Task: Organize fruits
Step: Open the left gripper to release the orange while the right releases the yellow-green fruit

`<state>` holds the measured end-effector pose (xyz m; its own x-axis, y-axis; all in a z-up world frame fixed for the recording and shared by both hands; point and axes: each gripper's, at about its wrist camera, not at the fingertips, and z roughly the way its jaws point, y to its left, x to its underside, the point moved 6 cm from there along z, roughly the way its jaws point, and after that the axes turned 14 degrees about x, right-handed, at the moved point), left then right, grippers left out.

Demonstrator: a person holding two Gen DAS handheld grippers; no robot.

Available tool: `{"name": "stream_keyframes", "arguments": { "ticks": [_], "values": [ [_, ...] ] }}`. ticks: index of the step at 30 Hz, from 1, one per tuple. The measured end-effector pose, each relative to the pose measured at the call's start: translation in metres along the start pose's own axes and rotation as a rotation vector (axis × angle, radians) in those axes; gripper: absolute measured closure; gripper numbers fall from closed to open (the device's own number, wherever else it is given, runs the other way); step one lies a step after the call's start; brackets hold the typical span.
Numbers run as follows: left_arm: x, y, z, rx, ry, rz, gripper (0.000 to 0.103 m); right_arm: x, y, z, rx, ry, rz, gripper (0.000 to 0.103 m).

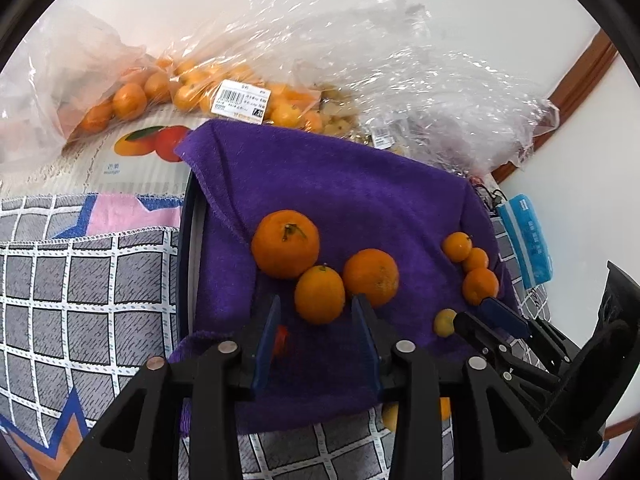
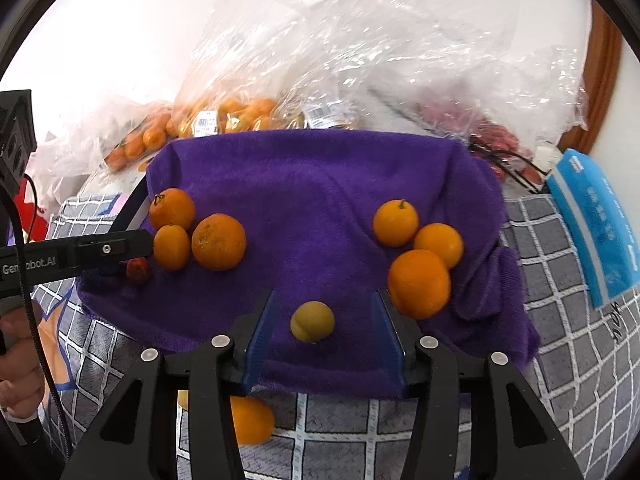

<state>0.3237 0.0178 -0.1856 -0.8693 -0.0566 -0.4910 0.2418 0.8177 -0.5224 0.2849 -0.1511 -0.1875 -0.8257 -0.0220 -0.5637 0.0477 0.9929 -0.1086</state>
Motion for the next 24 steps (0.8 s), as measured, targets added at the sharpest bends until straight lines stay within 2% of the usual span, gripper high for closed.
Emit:
{"name": "stream_keyframes", "arguments": {
  "ticks": [8, 15, 24],
  "values": [
    [0.008, -0.012, -0.023, -0.021, -0.030, 0.048, 0.057, 0.006, -0.011, -0.026, 0.043, -0.048, 0.033, 0.054],
    [0.022, -0.012, -0.050, -0.053, -0.070, 0.038, 0.046, 0.017, -0.010, -0.044, 0.005, -0.028, 0.054, 0.054],
    [0.041, -0.008, -0.071, -0.093, -0.091, 0.019, 0.042, 0.036, 0.003, -0.053, -0.042, -0.011, 0.019, 0.054]
  ]
}}
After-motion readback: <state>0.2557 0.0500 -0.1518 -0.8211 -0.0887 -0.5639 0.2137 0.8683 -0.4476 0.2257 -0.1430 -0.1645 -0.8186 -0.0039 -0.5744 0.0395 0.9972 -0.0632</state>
